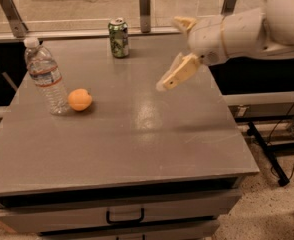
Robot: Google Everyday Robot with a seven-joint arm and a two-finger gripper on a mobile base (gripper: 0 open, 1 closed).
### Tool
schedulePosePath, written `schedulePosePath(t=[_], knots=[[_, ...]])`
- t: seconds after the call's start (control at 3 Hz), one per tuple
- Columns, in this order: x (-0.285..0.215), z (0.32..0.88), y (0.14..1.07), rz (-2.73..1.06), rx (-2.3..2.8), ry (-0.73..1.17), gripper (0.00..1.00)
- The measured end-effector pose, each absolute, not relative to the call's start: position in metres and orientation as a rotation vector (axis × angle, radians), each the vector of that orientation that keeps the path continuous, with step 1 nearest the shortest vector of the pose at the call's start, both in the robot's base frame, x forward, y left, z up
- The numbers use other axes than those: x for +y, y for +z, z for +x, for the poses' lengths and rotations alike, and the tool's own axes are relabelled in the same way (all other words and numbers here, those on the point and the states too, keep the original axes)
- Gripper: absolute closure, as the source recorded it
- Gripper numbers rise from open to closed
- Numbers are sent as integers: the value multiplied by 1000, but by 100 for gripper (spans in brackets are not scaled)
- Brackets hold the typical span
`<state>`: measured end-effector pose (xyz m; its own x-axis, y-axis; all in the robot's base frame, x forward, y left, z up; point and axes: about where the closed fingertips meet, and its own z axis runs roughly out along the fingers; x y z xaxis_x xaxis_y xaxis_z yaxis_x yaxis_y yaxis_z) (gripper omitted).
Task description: Move orange near water bottle
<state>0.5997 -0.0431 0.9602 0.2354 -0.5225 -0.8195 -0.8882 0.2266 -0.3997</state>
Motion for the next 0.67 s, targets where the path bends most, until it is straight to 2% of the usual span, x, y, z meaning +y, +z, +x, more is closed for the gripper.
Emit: schedulePosePath(t=[0.33,0.67], knots=[[-89,595,1004,-1459,1443,203,0],[-91,595,1007,-1468,1442,182,0]])
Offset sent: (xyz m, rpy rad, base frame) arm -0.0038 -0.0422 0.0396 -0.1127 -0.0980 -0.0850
